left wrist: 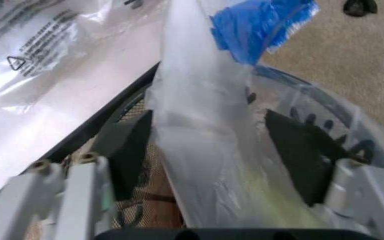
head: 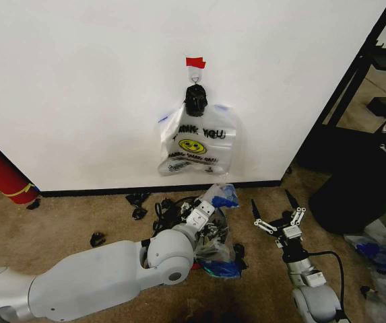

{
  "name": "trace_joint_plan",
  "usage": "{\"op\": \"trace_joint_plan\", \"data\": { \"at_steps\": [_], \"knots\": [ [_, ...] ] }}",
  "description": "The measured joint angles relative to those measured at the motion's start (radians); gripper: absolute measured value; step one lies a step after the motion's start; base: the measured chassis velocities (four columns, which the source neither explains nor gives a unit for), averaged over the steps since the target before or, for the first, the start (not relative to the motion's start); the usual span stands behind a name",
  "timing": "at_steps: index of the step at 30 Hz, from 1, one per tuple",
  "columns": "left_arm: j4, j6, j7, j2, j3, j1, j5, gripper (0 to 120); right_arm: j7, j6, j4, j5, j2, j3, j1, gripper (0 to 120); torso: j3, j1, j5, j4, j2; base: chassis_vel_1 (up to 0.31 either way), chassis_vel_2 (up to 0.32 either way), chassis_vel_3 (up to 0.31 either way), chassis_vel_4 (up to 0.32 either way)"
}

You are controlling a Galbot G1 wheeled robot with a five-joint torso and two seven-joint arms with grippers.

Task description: Pick up the garbage bag from the wall and place it over the trash bin.

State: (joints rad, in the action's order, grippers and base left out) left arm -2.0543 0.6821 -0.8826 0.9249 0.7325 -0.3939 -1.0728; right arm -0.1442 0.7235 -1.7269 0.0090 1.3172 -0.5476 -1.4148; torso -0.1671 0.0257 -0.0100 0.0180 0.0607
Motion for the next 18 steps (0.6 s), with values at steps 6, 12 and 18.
{"op": "trace_joint_plan", "data": {
  "at_steps": [6,12,18],
  "knots": [
    [0.004,-0.023,-0.019,-0.007,-0.043,-0.012,-0.054,39,0.002,0.000,-0.003,-0.010,0.000,0.006,-0.001,100,0.000,0.000,-0.0001,0.0001,0.000,0.000,0.000,0.000,0.000],
    [-0.007,-0.024,-0.049,-0.011,-0.078,-0.031,-0.121,23,0.003,0.000,0.004,-0.011,-0.003,0.011,-0.001,100,0.000,0.000,-0.0001,0.0001,0.000,0.000,0.000,0.000,0.000],
    [-0.001,-0.033,-0.052,-0.021,-0.134,-0.078,-0.141,0,-0.005,-0.015,0.011,0.045,-0.026,0.039,0.004,100,0.000,0.000,-0.0002,0.0001,0.000,0.000,0.000,0.000,0.000]
  ]
}}
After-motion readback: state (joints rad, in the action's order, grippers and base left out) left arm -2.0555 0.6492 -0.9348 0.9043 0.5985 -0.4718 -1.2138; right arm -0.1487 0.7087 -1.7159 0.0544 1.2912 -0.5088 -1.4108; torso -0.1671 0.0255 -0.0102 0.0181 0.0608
